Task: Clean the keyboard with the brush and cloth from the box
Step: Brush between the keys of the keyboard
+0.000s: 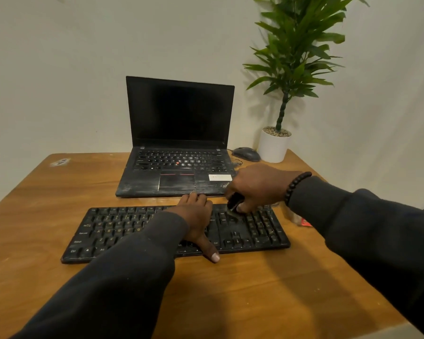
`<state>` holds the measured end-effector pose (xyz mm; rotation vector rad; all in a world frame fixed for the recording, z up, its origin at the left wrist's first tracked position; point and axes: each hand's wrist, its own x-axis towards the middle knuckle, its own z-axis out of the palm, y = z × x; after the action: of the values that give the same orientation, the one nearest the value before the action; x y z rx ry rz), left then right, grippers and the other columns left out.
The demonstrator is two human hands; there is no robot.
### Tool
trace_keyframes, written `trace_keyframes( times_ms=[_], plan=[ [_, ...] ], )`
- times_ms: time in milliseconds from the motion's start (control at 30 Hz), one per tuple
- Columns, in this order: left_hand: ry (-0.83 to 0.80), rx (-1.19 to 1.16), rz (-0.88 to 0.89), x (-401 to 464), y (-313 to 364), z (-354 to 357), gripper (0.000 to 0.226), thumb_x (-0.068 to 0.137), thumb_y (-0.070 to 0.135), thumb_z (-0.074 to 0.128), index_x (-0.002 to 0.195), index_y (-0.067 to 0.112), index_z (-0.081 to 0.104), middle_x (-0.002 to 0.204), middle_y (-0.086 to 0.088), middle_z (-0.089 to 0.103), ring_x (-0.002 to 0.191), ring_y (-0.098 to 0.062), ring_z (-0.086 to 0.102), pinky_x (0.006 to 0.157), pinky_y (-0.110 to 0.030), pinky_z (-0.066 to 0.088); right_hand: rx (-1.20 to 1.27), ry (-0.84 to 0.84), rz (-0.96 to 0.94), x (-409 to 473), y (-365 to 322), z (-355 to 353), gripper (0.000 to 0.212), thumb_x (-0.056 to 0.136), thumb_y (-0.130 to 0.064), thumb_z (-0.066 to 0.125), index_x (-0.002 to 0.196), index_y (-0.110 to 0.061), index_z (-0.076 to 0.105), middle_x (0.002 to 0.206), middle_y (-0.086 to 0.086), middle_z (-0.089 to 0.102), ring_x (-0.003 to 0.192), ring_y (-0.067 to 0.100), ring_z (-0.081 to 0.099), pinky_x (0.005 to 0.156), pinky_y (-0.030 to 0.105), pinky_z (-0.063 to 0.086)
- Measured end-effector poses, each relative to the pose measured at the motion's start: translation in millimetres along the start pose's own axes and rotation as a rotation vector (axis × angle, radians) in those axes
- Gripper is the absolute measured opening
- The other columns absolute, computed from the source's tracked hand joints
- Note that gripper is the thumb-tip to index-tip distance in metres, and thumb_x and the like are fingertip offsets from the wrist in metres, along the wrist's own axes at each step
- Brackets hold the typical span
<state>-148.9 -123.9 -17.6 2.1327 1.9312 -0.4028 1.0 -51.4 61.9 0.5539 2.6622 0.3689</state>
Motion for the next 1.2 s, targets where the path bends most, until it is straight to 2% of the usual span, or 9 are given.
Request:
trace_keyframes(
  times_ms=[300, 400, 500, 633, 767, 833, 967, 1133, 1200],
  plan=[
    [-0.011, -0.007, 0.008, 3.3, -0.5, 0.4, 0.13, 0.056, 0.075, 0.078, 0.155, 0.015, 0.017, 0.157, -0.008, 0.019, 0.146, -0.033, 0.013, 0.121, -0.051, 0.019, 0.0, -0.086, -0.197, -15.5, -36.1, 5.3, 0.035, 0.088, -0.04, 0.065, 0.117, -0.021, 0.061, 0.086, -0.006, 0.056, 0.073, 0.008, 0.05, 0.056, 0.017, 0.035],
    [-0.009, 0.005, 0.006, 2.8, -0.5, -1.1, 0.13, 0.056, 0.074, 0.079, 0.154, 0.014, 0.018, 0.157, -0.007, 0.02, 0.145, -0.032, 0.015, 0.119, -0.051, 0.02, 0.182, -0.053, -0.147, -21.7, -20.5, -2.4, 0.033, 0.088, -0.043, 0.062, 0.118, -0.028, 0.06, 0.094, -0.009, 0.063, 0.077, 0.003, 0.052, 0.06, 0.015, 0.04],
    [-0.011, 0.014, 0.0, 2.9, 0.4, -1.1, 0.132, 0.056, 0.075, 0.079, 0.155, 0.014, 0.016, 0.158, -0.008, 0.019, 0.146, -0.033, 0.014, 0.119, -0.051, 0.02, 0.074, -0.003, 0.015, -17.8, -10.7, 2.6, 0.04, 0.088, -0.045, 0.062, 0.123, -0.025, 0.057, 0.102, -0.004, 0.064, 0.087, 0.009, 0.055, 0.062, 0.019, 0.042],
    [-0.004, 0.031, 0.007, 4.4, -0.2, 0.9, 0.132, 0.056, 0.077, 0.077, 0.154, 0.013, 0.018, 0.157, -0.01, 0.02, 0.145, -0.033, 0.015, 0.12, -0.051, 0.02, -0.032, -0.047, -0.109, -16.8, -31.8, 13.3, 0.037, 0.087, -0.04, 0.065, 0.118, -0.02, 0.061, 0.091, -0.002, 0.062, 0.08, 0.013, 0.056, 0.061, 0.021, 0.045],
    [0.015, -0.008, 0.018, 3.8, -0.8, 1.7, 0.127, 0.055, 0.074, 0.079, 0.152, 0.016, 0.022, 0.153, -0.009, 0.025, 0.143, -0.032, 0.018, 0.119, -0.048, 0.018, 0.488, -0.036, -0.177, -15.3, -25.5, 6.7, 0.027, 0.087, -0.04, 0.066, 0.105, -0.02, 0.064, 0.087, -0.005, 0.067, 0.078, 0.008, 0.062, 0.064, 0.02, 0.049],
    [0.012, -0.015, 0.018, 3.3, -1.9, 2.5, 0.128, 0.054, 0.076, 0.078, 0.153, 0.017, 0.021, 0.153, -0.008, 0.025, 0.142, -0.031, 0.018, 0.12, -0.049, 0.019, 0.528, -0.051, -0.157, -12.2, -21.5, 11.4, 0.028, 0.086, -0.041, 0.066, 0.106, -0.021, 0.065, 0.091, -0.006, 0.068, 0.082, 0.007, 0.063, 0.068, 0.022, 0.05],
    [-0.012, 0.001, -0.004, 4.0, -4.4, 3.1, 0.136, 0.054, 0.079, 0.076, 0.156, 0.016, 0.012, 0.158, -0.007, 0.017, 0.145, -0.033, 0.014, 0.119, -0.054, 0.021, 0.463, -0.21, -0.089, -17.0, -10.2, 23.0, 0.032, 0.086, -0.043, 0.066, 0.112, -0.024, 0.066, 0.102, -0.006, 0.067, 0.094, 0.009, 0.06, 0.079, 0.025, 0.05],
    [-0.009, 0.028, 0.003, 0.8, -0.2, -1.2, 0.134, 0.057, 0.076, 0.076, 0.156, 0.012, 0.012, 0.159, -0.006, 0.017, 0.145, -0.033, 0.015, 0.119, -0.05, 0.02, 0.074, -0.166, 0.024, -21.6, 4.6, 19.4, 0.04, 0.085, -0.044, 0.065, 0.118, -0.022, 0.062, 0.101, -0.005, 0.062, 0.092, 0.012, 0.053, 0.06, 0.019, 0.038],
    [-0.009, 0.032, 0.003, 0.2, 0.4, -1.3, 0.134, 0.058, 0.076, 0.076, 0.156, 0.012, 0.012, 0.158, -0.007, 0.018, 0.145, -0.032, 0.015, 0.119, -0.05, 0.02, 0.122, -0.107, 0.0, -20.0, 1.9, 17.6, 0.036, 0.086, -0.046, 0.064, 0.115, -0.024, 0.062, 0.099, -0.007, 0.062, 0.09, 0.01, 0.054, 0.059, 0.018, 0.035]
  ],
)
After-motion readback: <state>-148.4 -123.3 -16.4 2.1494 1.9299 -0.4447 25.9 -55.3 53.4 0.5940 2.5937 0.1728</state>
